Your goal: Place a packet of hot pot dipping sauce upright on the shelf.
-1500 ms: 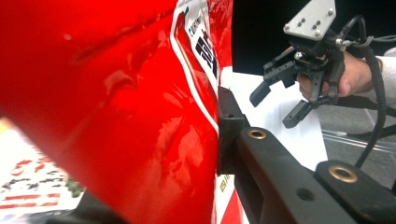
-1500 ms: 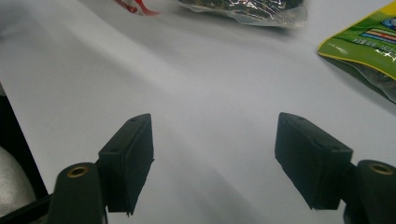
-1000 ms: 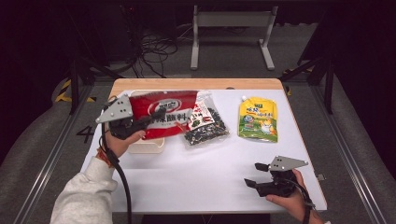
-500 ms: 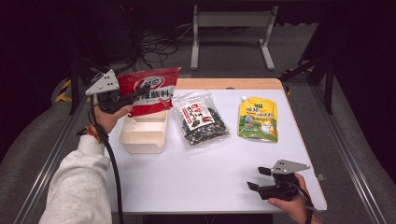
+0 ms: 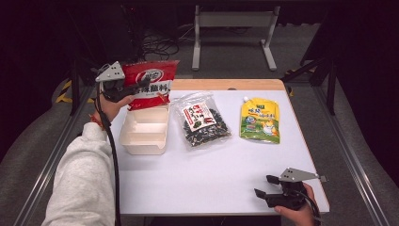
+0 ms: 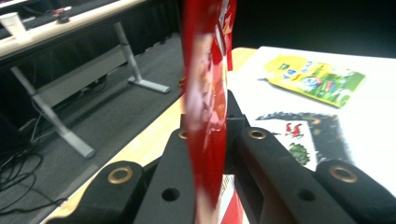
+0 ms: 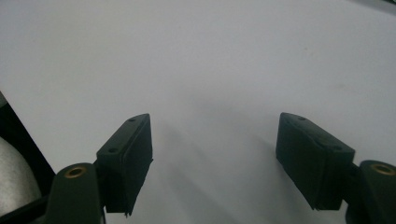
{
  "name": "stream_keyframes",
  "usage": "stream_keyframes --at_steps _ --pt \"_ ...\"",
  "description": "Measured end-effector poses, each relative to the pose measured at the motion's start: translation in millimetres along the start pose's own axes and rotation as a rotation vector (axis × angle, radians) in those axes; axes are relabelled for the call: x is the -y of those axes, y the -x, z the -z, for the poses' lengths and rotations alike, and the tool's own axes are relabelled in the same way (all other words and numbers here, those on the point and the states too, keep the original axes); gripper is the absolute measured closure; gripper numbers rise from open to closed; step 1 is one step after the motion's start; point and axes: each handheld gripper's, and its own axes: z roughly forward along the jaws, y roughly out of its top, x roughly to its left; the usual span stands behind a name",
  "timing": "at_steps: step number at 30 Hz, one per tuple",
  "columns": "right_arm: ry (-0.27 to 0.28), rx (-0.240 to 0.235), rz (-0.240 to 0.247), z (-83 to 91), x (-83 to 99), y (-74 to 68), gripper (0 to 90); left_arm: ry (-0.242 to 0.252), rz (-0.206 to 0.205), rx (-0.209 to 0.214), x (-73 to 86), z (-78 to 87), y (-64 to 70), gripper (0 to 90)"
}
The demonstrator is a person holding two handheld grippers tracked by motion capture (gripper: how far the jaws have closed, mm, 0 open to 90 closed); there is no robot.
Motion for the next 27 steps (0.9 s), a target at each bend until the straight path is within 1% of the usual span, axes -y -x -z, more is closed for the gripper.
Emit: stream_keyframes --at_steps 1,2,3,4,5,6,8,12,13,15,17,18,19,20,21,22,23,24,25,26,27 --pt "0.002 0.001 -0.017 1.6 2.7 -0.8 27.4 0.007 0.01 0.011 3.1 -1.9 -4.5 90.0" --pt "0.0 0.003 -0.018 1.9 3.1 -0.8 27.4 0.003 0.016 0.015 5.6 -4.3 -7.1 90.0" --pt "0.0 0.003 -0.018 1.9 3.1 -0.8 27.4 0.003 0.016 0.015 5.6 -4.3 -7.1 90.0" --pt "0.003 0.013 -0.024 3.8 5.1 -1.5 27.3 -0.011 0.015 0.011 8.1 -7.3 -9.3 90.0" --pt "0.003 0.013 -0.024 3.8 5.1 -1.5 27.3 -0.015 0.015 0.009 9.8 -9.1 -10.9 90.0" --pt "0.002 0.016 -0.028 4.6 5.5 -1.7 27.2 -0.014 0.031 0.022 13.8 -12.8 -13.5 90.0" --pt "0.007 0.023 -0.034 6.2 6.1 -1.2 27.1 -0.026 0.039 0.014 18.5 -17.5 -16.1 90.0" --pt "0.014 0.021 -0.04 6.2 4.8 -1.4 27.1 -0.059 0.04 0.013 25.8 -26.2 -19.6 89.9" --pt "0.014 0.02 -0.033 5.3 4.2 -1.9 27.1 -0.055 0.05 0.017 28.3 -27.8 -20.9 89.9" --pt "0.009 0.015 -0.025 4.1 3.4 -3.1 27.1 -0.041 0.069 0.007 32.0 -28.8 -22.4 89.9" --pt "0.01 0.014 -0.02 3.6 2.8 -3.7 27.1 -0.027 0.087 0.008 35.4 -30.2 -23.7 89.7" --pt "0.008 0.013 -0.023 3.6 2.5 -4.0 27.1 -0.034 0.087 0.001 36.2 -31.3 -23.9 88.2" --pt "0.007 0.011 -0.022 3.6 2.2 -4.2 27.1 -0.047 0.081 -0.002 36.6 -32.0 -23.9 84.2" --pt "0.008 0.007 -0.023 3.5 2.0 -4.4 27.1 -0.055 0.078 -0.001 37.3 -32.4 -23.8 84.2" --pt "0.008 0.005 -0.023 3.4 1.9 -4.7 27.1 -0.055 0.078 -0.001 37.3 -32.4 -23.8 82.2" --pt "0.007 0.004 -0.021 3.2 1.7 -5.1 27.0 -0.097 0.088 -0.017 39.6 -33.6 -23.1 78.2" --pt "0.006 0.002 -0.016 3.1 1.5 -5.4 27.0 -0.105 0.097 -0.012 41.7 -32.8 -23.1 73.3" --pt "0.006 0.002 -0.016 3.1 1.5 -5.4 27.0 -0.105 0.097 -0.012 41.7 -32.8 -23.1 75.8" --pt "0.005 -0.001 -0.014 3.2 1.2 -5.8 27.0 -0.099 0.101 -0.005 44.8 -30.2 -22.9 75.8" --pt "0.007 -0.005 -0.006 3.1 0.8 -6.0 26.9 -0.097 0.119 -0.011 47.3 -28.0 -23.3 77.7" --pt "0.005 -0.005 -0.003 3.0 0.5 -6.3 27.0 -0.1 0.13 -0.014 49.8 -25.9 -23.5 77.4"
